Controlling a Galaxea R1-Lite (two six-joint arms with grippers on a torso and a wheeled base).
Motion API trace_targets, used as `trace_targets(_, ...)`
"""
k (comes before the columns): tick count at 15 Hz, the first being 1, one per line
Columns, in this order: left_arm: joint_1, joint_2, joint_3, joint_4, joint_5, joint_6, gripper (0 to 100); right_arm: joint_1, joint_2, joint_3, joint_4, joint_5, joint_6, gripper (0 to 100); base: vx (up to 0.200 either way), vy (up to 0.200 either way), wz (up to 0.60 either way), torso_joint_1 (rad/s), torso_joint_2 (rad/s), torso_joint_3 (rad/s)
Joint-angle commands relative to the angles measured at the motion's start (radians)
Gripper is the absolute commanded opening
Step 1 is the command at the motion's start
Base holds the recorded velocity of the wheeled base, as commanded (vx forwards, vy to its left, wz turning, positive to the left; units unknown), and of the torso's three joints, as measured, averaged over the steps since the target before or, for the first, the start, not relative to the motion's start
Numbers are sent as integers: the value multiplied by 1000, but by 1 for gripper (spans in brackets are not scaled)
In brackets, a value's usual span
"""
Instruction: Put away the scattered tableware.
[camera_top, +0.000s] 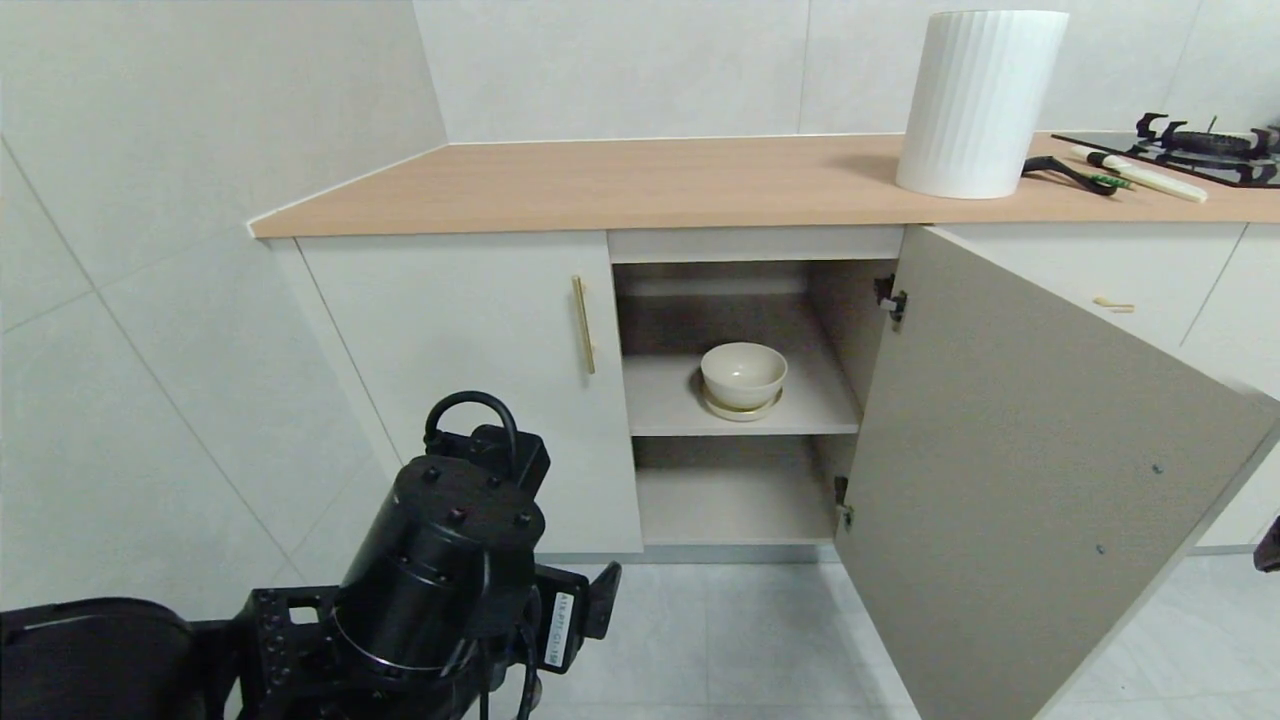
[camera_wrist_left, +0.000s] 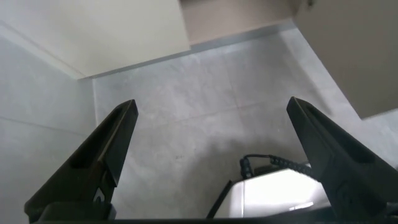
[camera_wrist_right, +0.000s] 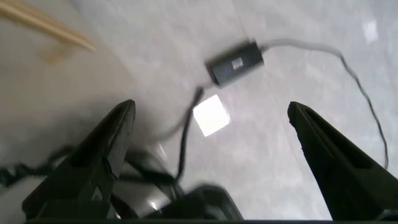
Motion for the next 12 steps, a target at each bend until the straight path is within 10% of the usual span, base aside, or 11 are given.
trace_targets(1,0,-1,0,-1,0,0,100,-15,68,3,-54,8,7,100,0,0,0,0,0,0)
trace_targets(6,-1,-2,0,-1,0,0,100,-14,148,149,-431,101,5,100,0,0,0,0,0,0)
trace_targets(12,-1,-7,0,-1,0,0,100,87,168,204,-536,200,59,100,0,0,0,0,0,0)
